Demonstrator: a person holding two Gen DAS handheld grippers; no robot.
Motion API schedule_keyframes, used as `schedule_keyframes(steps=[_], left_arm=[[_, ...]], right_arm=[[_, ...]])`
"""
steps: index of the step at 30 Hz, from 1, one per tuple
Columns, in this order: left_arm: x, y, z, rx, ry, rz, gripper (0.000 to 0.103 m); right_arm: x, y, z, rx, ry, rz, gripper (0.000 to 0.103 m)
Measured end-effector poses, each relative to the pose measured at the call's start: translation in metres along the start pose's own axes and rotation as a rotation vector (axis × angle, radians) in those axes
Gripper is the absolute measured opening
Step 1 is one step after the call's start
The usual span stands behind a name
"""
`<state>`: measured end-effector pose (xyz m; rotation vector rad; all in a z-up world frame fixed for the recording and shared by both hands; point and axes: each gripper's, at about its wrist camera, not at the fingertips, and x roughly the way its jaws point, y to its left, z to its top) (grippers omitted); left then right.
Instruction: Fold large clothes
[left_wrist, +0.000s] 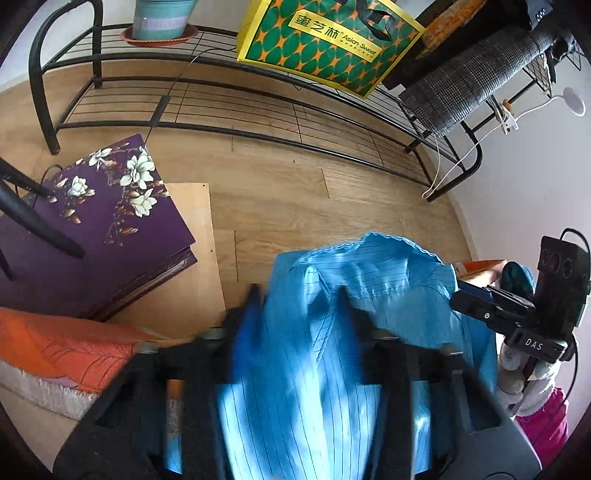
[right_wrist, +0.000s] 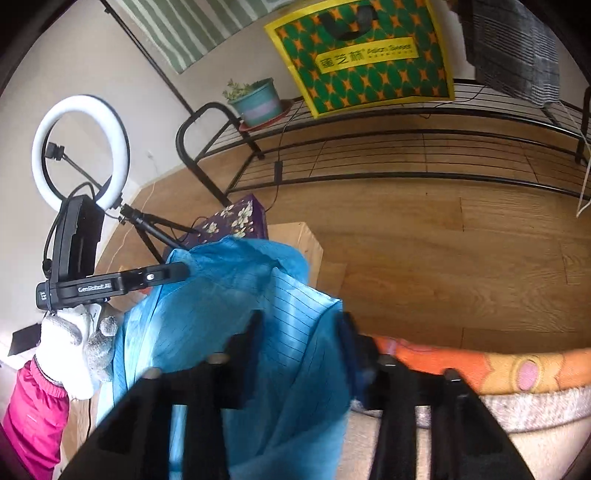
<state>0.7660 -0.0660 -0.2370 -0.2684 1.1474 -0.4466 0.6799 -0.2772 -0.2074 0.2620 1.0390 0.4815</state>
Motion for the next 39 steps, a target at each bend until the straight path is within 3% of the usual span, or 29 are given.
schedule_keyframes(steps=[1,3,5,11,16,22,31,39], left_arm=[[0.0,-0.001,0.0,0.003,-0.002,0.008,0.013],[-0.003,-0.005,0.0,0.021,-0.022,0.01,0.005],[-0.014,-0.011,-0.002,0.05,-0.067,0.01,0.003],[-0.062,-0.026,-0.007,0.07,-0.165,-0.024,0.001],[-0.111,-0.038,-0.02,0.087,-0.222,-0.05,0.001],[-0.182,-0.058,-0.06,0.125,-0.271,-0.083,0.001],[-0.273,-0.082,-0.168,0.167,-0.303,-0.087,0.001],[-0.289,-0.097,-0.289,0.191,-0.229,-0.079,0.001]], right_arm=[[0.001,0.003,0.001,-0.011,0.0,-0.005,0.016],[0.0,0.01,0.002,-0.032,-0.007,-0.033,0.004],[-0.006,0.018,0.003,-0.056,-0.035,-0.061,0.001],[-0.036,0.048,0.006,-0.113,-0.106,-0.117,0.0],[-0.079,0.08,0.003,-0.15,-0.166,-0.111,0.0],[-0.138,0.124,-0.021,-0.183,-0.209,-0.088,0.0],[-0.226,0.178,-0.103,-0.253,-0.207,-0.058,0.0],[-0.251,0.196,-0.211,-0.268,-0.144,-0.028,0.0]])
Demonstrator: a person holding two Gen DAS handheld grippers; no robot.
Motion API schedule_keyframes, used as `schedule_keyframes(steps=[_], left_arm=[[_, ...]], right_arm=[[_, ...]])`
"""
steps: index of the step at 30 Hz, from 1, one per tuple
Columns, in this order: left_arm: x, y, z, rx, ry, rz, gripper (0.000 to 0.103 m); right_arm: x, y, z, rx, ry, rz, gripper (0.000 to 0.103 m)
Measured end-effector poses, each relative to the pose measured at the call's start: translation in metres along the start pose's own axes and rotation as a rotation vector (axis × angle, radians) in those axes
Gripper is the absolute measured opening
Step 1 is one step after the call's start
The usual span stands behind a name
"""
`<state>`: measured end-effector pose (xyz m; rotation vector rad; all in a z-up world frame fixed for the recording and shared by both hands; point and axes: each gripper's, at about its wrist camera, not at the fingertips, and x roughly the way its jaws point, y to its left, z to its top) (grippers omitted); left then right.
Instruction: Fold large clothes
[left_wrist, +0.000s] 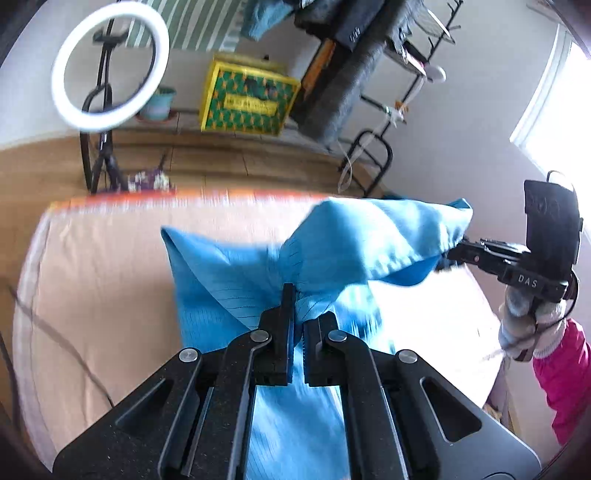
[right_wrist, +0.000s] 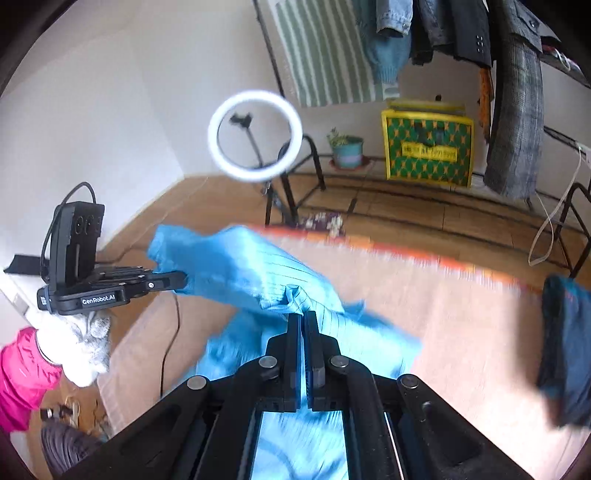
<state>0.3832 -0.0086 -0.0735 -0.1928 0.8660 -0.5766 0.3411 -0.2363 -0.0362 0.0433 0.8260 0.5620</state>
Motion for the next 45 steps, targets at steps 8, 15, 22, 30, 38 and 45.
schedule_keyframes(steps=[8,15,22,30,38,45], left_arm=[[0.003,-0.019,-0.099,0.033,0.151,0.015,0.001],[0.002,-0.03,-0.14,0.081,0.243,0.061,0.001],[-0.045,-0.037,-0.137,0.115,0.223,0.077,0.002],[-0.151,-0.078,-0.143,0.141,0.096,0.041,0.003],[-0.283,-0.123,-0.106,0.137,-0.11,0.038,0.011],[-0.329,-0.141,-0.089,0.167,-0.229,0.06,0.053]], right_arm=[[-0.007,0.024,-0.098,0.016,0.1,0.018,0.0],[-0.002,0.041,-0.147,0.008,0.171,0.0,0.003],[-0.072,0.069,-0.145,-0.009,0.059,0.0,0.032],[-0.18,0.115,-0.144,-0.079,-0.068,-0.034,0.032],[-0.285,0.145,-0.12,-0.138,-0.226,-0.092,0.032],[-0.329,0.147,-0.116,-0.13,-0.352,-0.127,0.044]])
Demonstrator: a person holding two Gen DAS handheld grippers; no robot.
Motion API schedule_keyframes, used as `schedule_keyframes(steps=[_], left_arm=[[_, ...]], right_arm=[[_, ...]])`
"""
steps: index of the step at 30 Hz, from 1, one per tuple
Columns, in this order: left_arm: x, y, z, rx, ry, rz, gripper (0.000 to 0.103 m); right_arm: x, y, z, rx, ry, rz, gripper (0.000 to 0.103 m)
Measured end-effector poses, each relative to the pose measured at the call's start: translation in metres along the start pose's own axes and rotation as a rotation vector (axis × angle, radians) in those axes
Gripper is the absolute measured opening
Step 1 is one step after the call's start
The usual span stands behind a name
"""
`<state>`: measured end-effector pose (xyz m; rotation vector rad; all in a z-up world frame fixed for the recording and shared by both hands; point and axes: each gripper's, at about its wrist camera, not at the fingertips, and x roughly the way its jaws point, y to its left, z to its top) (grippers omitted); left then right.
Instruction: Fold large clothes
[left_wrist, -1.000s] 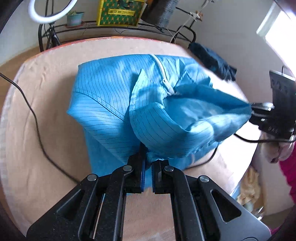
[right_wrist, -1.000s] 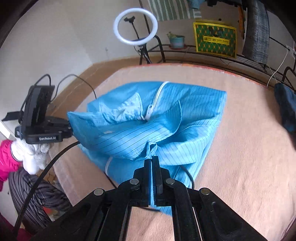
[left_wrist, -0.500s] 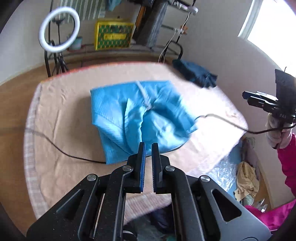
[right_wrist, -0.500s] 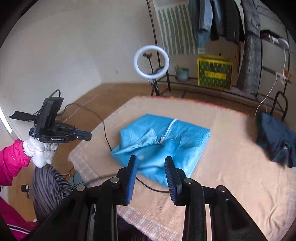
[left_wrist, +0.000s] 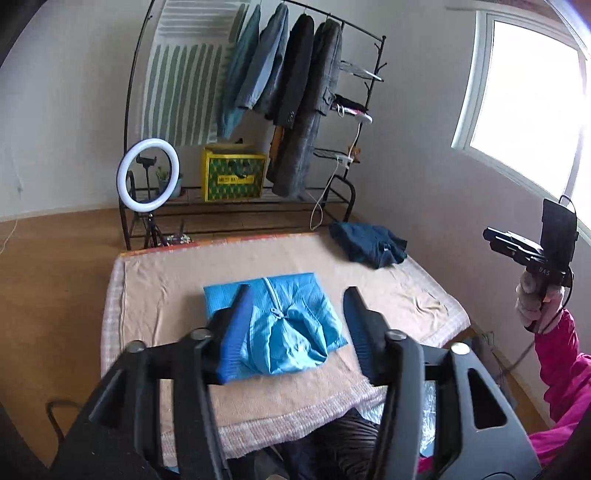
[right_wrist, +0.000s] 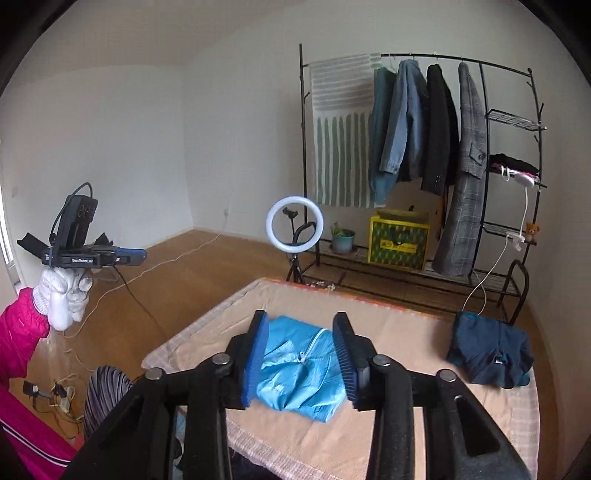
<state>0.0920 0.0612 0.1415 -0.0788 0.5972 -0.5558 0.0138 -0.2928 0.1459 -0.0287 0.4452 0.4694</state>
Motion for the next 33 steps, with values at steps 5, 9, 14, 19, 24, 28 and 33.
schedule_keyframes(steps=[5,9,14,19,24,28,33], left_arm=[[0.059,0.027,-0.033,-0.123,0.101,-0.028,0.053],[0.125,0.067,-0.063,-0.236,0.183,-0.014,0.053],[0.2,0.114,-0.089,-0.309,0.262,0.064,0.053],[0.262,0.158,-0.096,-0.383,0.33,0.104,0.053],[0.315,0.184,-0.108,-0.444,0.417,0.08,0.053],[0.343,0.202,-0.123,-0.517,0.464,0.052,0.053],[0.351,0.214,-0.14,-0.584,0.478,-0.002,0.012]], right_arm=[[0.047,-0.018,-0.038,0.1,0.113,0.026,0.044],[0.095,-0.027,-0.08,0.16,0.221,0.041,0.044],[0.161,-0.043,-0.126,0.249,0.339,0.052,0.055],[0.214,-0.069,-0.165,0.374,0.417,0.017,0.055],[0.261,-0.097,-0.192,0.509,0.463,0.02,0.055],[0.285,-0.121,-0.205,0.616,0.464,0.008,0.057],[0.31,-0.137,-0.22,0.702,0.487,0.053,0.035]])
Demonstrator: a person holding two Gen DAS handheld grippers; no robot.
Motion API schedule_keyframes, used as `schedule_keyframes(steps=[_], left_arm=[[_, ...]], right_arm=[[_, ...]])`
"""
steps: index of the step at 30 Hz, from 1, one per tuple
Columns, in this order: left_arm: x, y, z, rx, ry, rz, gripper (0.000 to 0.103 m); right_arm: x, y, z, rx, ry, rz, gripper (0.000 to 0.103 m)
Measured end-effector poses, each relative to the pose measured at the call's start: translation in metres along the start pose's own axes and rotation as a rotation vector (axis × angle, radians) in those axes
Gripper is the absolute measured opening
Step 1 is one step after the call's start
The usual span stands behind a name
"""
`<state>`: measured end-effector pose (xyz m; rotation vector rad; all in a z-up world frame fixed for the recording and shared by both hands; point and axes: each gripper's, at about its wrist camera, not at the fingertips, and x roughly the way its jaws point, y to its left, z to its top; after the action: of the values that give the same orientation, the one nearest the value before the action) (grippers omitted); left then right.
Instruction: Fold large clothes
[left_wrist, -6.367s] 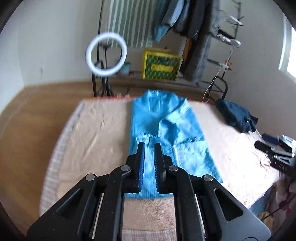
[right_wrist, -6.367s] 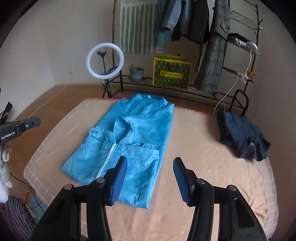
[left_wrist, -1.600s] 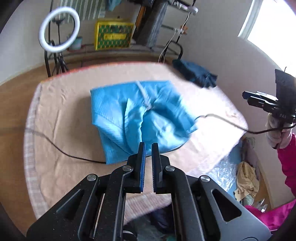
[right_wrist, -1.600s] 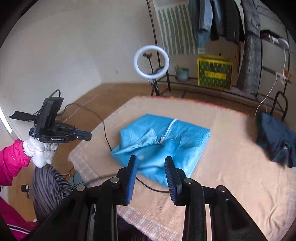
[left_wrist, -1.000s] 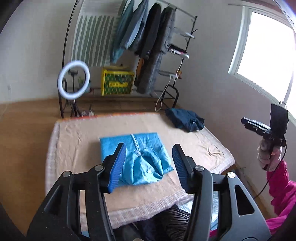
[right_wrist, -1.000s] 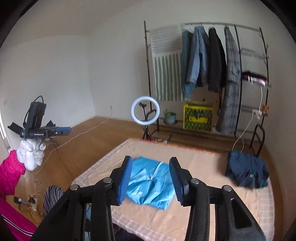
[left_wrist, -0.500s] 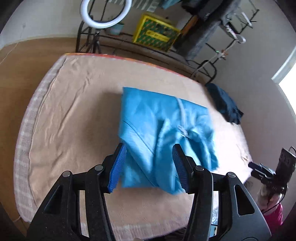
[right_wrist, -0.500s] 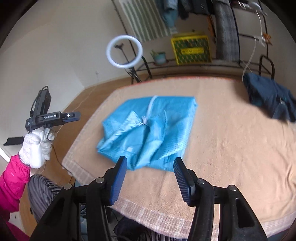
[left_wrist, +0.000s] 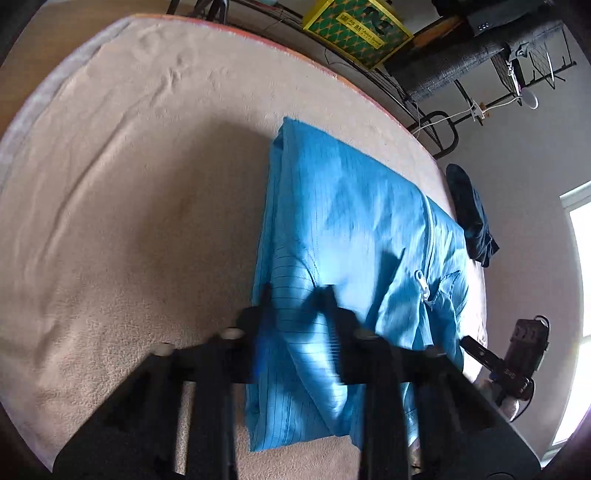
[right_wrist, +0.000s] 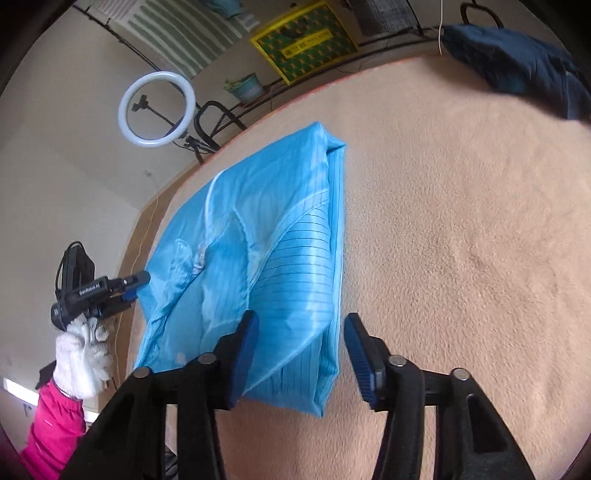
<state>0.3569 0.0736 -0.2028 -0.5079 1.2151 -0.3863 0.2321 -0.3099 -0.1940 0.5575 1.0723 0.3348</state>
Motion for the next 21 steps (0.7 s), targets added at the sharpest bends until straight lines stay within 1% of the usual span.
schedule_keyframes(steps=[1,2,3,7,10,12,13,16,18,21], left_arm=[[0.0,0.001,-0.001,0.0,0.0,-0.009,0.01],[-0.001,0.002,-0.003,0.008,0.0,-0.023,0.005],[-0.003,0.001,-0.005,0.017,0.0,-0.03,0.004],[-0.02,-0.006,-0.016,0.049,0.011,-0.085,0.002],[-0.03,-0.005,-0.026,0.061,0.033,-0.111,0.002],[-0.028,0.004,-0.036,0.056,0.051,-0.086,0.002],[-0.021,0.011,-0.04,0.054,0.069,-0.055,0.002],[-0.009,0.022,-0.042,0.029,0.09,-0.026,0.002],[-0.009,0.021,-0.042,0.048,0.081,-0.009,0.002],[-0.012,0.013,-0.035,0.065,0.04,0.004,0.002]], right_arm=[[0.004,0.0,0.002,0.007,0.005,0.018,0.023],[0.004,0.001,0.002,0.005,0.005,0.036,0.015],[0.003,0.005,0.001,-0.009,0.005,0.047,0.003],[-0.017,0.027,-0.005,-0.102,-0.013,0.047,0.0],[-0.037,0.035,-0.016,-0.113,-0.011,0.08,0.0],[-0.041,0.035,-0.024,-0.124,-0.01,0.085,0.0],[-0.037,0.032,-0.029,-0.124,0.003,0.067,0.0],[-0.016,0.017,-0.039,-0.081,0.055,0.03,0.0],[-0.01,0.014,-0.039,-0.069,0.058,0.026,0.0],[-0.01,0.018,-0.036,-0.086,0.051,0.014,0.0]])
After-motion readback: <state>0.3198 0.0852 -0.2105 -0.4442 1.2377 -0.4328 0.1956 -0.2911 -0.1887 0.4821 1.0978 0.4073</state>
